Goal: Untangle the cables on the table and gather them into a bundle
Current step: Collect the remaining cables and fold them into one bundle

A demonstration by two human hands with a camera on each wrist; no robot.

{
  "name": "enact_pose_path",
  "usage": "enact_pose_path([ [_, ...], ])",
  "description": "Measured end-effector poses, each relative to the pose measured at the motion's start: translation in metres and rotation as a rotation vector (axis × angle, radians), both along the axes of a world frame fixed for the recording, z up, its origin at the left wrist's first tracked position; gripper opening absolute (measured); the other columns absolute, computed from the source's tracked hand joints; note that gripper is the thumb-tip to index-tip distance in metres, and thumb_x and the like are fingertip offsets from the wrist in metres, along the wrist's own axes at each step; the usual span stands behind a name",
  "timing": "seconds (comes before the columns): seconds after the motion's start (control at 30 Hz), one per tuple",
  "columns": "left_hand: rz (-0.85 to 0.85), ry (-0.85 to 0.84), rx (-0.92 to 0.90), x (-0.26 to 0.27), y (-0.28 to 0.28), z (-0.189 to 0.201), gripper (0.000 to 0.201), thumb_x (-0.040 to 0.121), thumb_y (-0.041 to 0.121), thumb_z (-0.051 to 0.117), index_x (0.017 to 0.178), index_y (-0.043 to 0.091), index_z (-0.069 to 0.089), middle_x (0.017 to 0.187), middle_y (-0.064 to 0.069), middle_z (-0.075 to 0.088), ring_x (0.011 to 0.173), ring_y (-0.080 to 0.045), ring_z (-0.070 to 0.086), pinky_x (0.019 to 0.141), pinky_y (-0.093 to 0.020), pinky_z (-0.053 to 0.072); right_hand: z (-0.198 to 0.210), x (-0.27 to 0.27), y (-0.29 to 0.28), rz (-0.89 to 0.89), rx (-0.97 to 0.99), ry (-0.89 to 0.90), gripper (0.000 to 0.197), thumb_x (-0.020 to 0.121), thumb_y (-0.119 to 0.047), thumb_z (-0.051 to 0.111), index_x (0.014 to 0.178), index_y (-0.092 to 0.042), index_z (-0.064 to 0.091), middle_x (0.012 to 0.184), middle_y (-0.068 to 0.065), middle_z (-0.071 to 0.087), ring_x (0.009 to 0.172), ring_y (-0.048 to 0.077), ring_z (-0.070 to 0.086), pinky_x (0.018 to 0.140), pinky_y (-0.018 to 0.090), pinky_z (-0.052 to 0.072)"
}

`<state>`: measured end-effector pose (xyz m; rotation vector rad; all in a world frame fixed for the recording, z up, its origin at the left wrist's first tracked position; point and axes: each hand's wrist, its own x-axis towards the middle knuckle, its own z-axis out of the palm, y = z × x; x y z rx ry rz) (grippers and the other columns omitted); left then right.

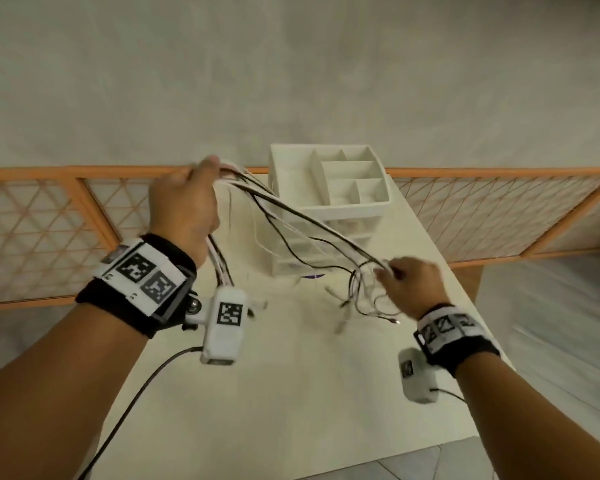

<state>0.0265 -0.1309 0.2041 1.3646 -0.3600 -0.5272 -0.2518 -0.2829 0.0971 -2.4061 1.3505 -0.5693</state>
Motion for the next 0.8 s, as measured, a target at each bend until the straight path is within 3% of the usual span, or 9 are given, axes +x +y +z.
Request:
enact_pose_path([
  [0.1,-0.026,-0.022,-0.150,-0.003,-0.002,0.022,0.026,0.095,0.024,0.061,0.075,0.012,0.073,0.075,-0.014,0.044,0.037,-0.011,0.020,0.040,-0.020,0.018,-0.053,-0.008,0.012,-0.100,0.366,0.368,0.062,0.075,-0.068,0.039,0.081,-0.017,0.074,0.091,0.011,0.073,0.093,0.033,0.067,0.079,0.033,0.049],
  [0.13,-0.046,-0.033,-0.165,-0.007,-0.003,0.025,0.027,0.096,0.024,0.061,0.074,0.013,0.073,0.071,-0.013,0.043,0.036,-0.011,0.019,0.041,-0.020,0.017,-0.070,-0.012,0.015,-0.125,0.482,0.406,0.062,0.075,-0.071,0.042,0.083,-0.019,0.075,0.098,0.010,0.073,0.096,0.032,0.066,0.084,0.034,0.051],
  [0.23,-0.113,-0.076,-0.138,-0.016,-0.005,0.025,0.027,0.097,0.025,0.059,0.078,0.013,0.075,0.048,-0.002,0.028,0.036,-0.012,0.016,0.042,-0.019,0.017,-0.094,-0.016,0.021,-0.194,0.629,0.389,0.043,0.088,-0.058,0.054,0.081,-0.019,0.068,0.101,0.013,0.072,0.090,0.033,0.067,0.082,0.036,0.056],
  [0.3,-0.124,-0.094,-0.100,-0.017,-0.006,0.020,0.028,0.097,0.025,0.059,0.077,0.014,0.075,0.043,0.003,0.024,0.038,-0.013,0.016,0.042,-0.019,0.016,-0.089,-0.013,0.016,-0.266,0.637,0.254,0.039,0.094,-0.051,0.055,0.085,-0.016,0.070,0.098,0.016,0.075,0.086,0.035,0.072,0.082,0.042,0.061],
  [0.4,-0.135,-0.130,-0.021,-0.016,-0.006,0.014,0.028,0.096,0.027,0.059,0.078,0.015,0.076,0.042,0.005,0.023,0.041,-0.015,0.015,0.044,-0.021,0.016,-0.053,-0.004,0.003,-0.339,0.542,-0.041,0.032,0.098,-0.037,0.057,0.079,-0.017,0.071,0.092,0.017,0.076,0.079,0.036,0.071,0.076,0.042,0.061],
  [0.5,-0.124,-0.158,0.023,-0.013,-0.003,0.011,0.027,0.096,0.028,0.059,0.082,0.014,0.078,0.045,0.005,0.023,0.042,-0.015,0.016,0.044,-0.021,0.017,-0.014,-0.001,-0.009,-0.352,0.126,-0.155,0.020,0.098,-0.020,0.057,0.086,-0.013,0.071,0.098,0.021,0.071,0.093,0.041,0.064,0.080,0.037,0.048],
  [0.57,-0.087,-0.161,0.021,-0.009,0.000,0.015,0.025,0.095,0.029,0.060,0.082,0.016,0.077,0.043,0.006,0.025,0.039,-0.014,0.018,0.042,-0.019,0.020,-0.006,-0.005,-0.012,-0.350,-0.022,-0.263,0.017,0.091,-0.004,0.061,0.101,-0.010,0.073,0.110,0.020,0.064,0.098,0.039,0.061,0.083,0.033,0.045],
  [0.63,-0.047,-0.145,-0.005,-0.003,0.003,0.021,0.023,0.096,0.028,0.060,0.087,0.015,0.077,0.038,0.009,0.028,0.037,-0.012,0.020,0.040,-0.017,0.020,-0.019,-0.013,-0.015,-0.318,0.011,-0.214,0.034,0.085,0.002,0.062,0.114,-0.013,0.070,0.122,0.018,0.057,0.102,0.037,0.061,0.087,0.036,0.048],
  [0.8,0.003,-0.127,-0.091,0.001,0.006,0.025,0.022,0.093,0.028,0.062,0.088,0.014,0.078,0.043,0.006,0.026,0.040,-0.014,0.017,0.042,-0.019,0.018,-0.082,-0.031,0.000,-0.283,0.349,0.228,0.065,0.087,0.003,0.055,0.147,-0.021,0.044,0.138,0.021,0.044,0.121,0.042,0.054,0.099,0.040,0.047],
])
